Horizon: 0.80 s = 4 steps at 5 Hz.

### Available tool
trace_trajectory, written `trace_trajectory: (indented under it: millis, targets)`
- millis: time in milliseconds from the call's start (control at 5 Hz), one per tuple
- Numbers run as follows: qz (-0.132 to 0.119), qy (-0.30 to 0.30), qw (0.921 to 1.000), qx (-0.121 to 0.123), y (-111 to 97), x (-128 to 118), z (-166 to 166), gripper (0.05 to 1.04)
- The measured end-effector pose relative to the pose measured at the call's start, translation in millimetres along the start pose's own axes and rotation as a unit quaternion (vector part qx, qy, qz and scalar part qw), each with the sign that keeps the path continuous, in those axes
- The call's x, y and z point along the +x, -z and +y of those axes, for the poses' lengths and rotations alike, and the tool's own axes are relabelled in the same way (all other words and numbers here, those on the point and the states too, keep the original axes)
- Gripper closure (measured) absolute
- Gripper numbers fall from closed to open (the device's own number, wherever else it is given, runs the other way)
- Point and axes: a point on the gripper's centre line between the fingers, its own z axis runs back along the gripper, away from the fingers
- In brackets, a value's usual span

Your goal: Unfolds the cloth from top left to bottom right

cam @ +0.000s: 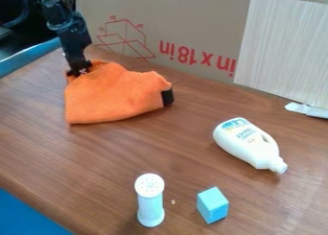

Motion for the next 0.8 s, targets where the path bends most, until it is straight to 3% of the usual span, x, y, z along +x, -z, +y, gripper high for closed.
trace_trajectory:
  millis: [200,400,600,800]
  targets:
    - [-0.041,-0.012,0.999,0.013,-32,7,5,1.008]
    - [-0.059,-0.006,0.9971,0.048,-66,10,2,1.009]
    - [-0.057,0.031,0.9948,0.078,-77,15,-22,1.009]
    - [-0.035,0.096,0.9913,0.083,-62,25,-62,1.009]
